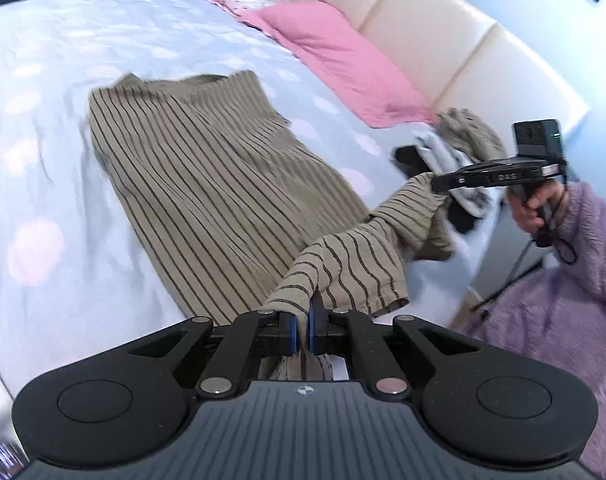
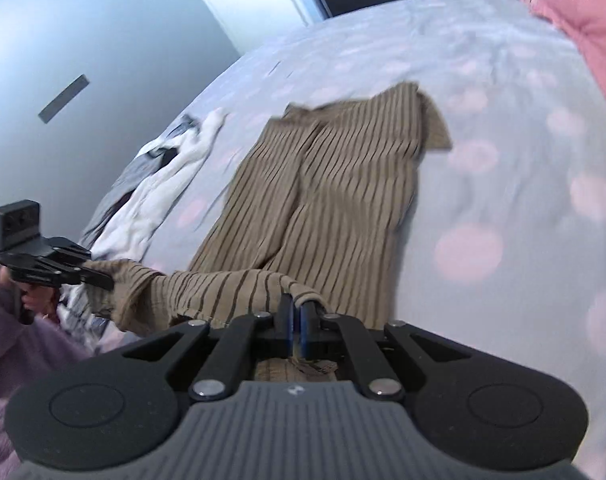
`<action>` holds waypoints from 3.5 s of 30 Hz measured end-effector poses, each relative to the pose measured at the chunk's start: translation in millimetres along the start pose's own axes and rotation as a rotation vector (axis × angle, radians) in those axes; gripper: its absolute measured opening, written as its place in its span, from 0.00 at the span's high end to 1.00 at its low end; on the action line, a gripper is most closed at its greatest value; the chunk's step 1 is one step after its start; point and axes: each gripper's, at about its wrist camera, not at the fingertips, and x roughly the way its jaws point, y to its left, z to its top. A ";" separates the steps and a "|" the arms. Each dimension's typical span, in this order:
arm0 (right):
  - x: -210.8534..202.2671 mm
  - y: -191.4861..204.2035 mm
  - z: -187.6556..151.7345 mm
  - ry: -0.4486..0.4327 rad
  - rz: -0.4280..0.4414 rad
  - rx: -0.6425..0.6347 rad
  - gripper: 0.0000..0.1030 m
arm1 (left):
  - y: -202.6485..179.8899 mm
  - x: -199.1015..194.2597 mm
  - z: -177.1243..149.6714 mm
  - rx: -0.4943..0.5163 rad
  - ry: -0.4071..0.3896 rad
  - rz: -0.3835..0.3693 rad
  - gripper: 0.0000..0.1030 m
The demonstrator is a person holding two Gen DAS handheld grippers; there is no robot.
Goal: Fold clothes
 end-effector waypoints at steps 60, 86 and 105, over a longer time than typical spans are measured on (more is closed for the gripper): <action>69.1 12.1 -80.4 0.104 -0.412 -0.341 0.92 | -32.7 80.2 -83.1 0.026 -0.060 0.504 0.92; 65.0 75.6 -106.1 0.084 -0.545 -0.770 0.42 | -110.6 104.0 -110.4 0.575 -0.020 0.856 0.57; 130.8 87.7 -138.4 0.115 -0.649 -1.355 0.36 | -101.6 171.0 -124.0 1.049 -0.035 0.939 0.44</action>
